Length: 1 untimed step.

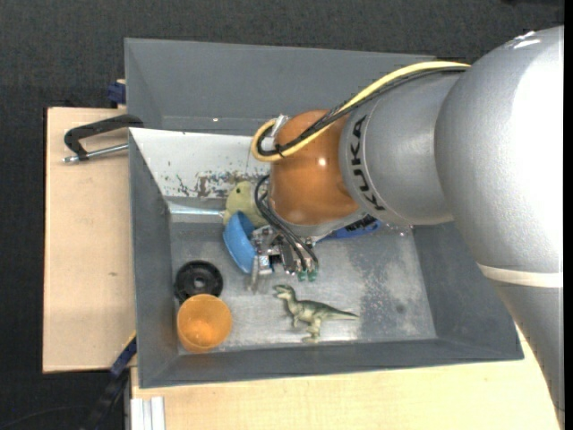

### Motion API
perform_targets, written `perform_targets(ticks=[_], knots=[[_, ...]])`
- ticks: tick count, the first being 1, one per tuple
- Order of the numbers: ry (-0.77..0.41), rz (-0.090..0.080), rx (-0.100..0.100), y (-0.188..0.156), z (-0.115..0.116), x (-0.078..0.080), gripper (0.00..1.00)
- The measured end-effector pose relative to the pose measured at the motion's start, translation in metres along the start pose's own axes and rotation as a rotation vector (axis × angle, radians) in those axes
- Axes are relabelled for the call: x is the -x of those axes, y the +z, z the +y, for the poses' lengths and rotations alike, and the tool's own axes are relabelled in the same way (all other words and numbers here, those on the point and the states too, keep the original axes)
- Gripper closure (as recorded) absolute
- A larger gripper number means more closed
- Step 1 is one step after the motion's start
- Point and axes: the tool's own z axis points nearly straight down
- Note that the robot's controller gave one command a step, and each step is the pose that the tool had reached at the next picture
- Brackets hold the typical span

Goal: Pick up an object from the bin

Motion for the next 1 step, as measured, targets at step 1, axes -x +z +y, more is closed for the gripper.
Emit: perform_targets(ticks=[1], knots=[[-0.097, -0.01, 0.0, -0.1558, 0.0246, -0.0089, 1.0]])
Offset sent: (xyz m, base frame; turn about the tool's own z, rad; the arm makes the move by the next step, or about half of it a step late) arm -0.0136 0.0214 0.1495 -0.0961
